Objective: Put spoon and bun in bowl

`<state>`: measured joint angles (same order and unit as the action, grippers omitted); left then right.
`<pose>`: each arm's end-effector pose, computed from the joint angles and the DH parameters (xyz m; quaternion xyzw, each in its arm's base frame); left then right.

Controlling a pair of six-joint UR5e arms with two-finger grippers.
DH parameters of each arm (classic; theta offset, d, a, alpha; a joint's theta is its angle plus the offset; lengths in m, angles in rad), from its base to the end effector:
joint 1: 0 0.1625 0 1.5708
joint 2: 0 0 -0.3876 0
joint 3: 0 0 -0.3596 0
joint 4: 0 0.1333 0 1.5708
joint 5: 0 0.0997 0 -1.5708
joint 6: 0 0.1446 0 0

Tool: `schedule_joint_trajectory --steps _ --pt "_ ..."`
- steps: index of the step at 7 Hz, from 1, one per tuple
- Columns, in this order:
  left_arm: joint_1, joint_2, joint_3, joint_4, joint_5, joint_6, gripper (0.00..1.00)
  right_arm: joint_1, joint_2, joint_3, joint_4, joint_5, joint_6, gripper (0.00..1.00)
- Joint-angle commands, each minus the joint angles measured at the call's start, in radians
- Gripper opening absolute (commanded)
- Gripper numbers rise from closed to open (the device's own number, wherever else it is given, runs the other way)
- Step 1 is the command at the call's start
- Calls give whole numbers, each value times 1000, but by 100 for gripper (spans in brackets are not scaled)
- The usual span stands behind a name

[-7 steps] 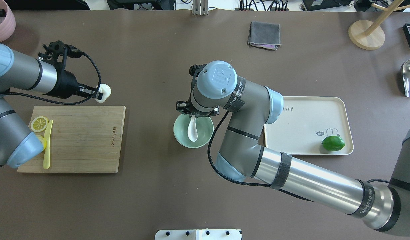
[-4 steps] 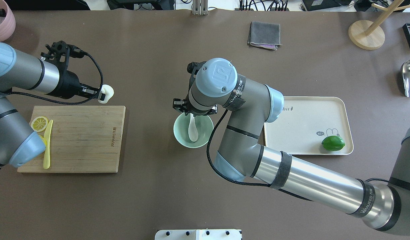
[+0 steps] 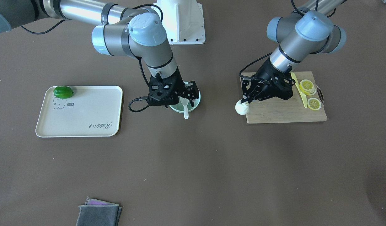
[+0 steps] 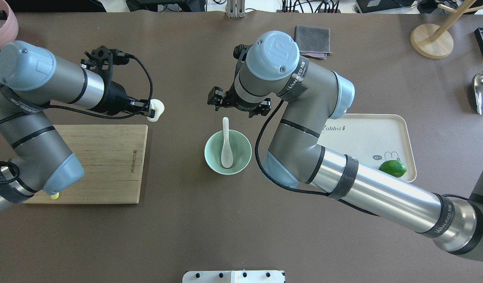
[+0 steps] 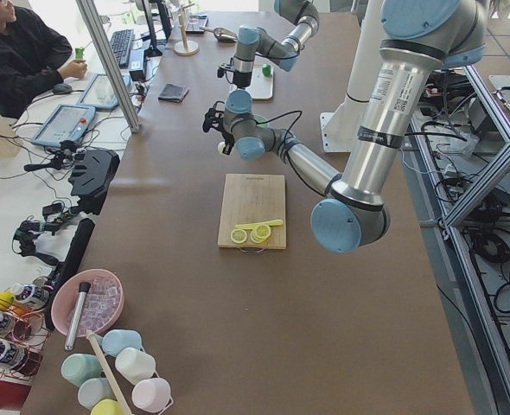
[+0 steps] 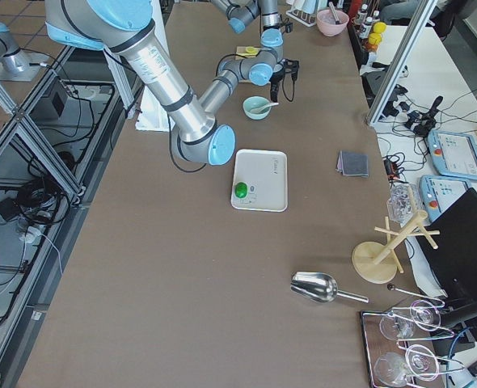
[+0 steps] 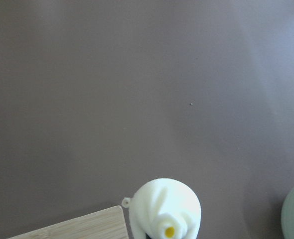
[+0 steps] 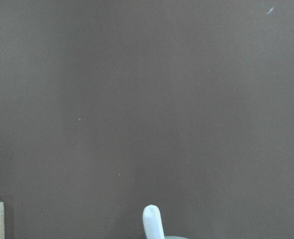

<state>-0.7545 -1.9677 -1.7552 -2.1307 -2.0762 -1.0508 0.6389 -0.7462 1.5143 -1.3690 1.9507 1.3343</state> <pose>0.3989 -0.4618 0.2846 0.1421 0.5455 0.0388 0.8251 -0.5227 -0.4876 0.1695 0.0427 -0.4854 0.0874 0.8689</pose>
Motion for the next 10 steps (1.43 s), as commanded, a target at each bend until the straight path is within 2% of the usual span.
schedule_joint_trajectory --steps 1,3,4,8,9,10 --pt "125 -89 0 -2 30 -134 0 124 -80 80 -83 146 -175 100" --pt "239 -154 14 -2 115 -202 0 204 -242 206 -143 169 -404 100" --pt "241 -181 52 0 114 -206 0 234 -299 224 -142 172 -497 100" --pt "239 -246 129 0 149 -202 0 272 -409 267 -131 177 -604 100" --pt "234 -244 140 -3 171 -196 97 283 -409 268 -136 178 -612 100" --pt "234 -238 140 -2 220 -196 98 310 -407 273 -143 230 -616 100"
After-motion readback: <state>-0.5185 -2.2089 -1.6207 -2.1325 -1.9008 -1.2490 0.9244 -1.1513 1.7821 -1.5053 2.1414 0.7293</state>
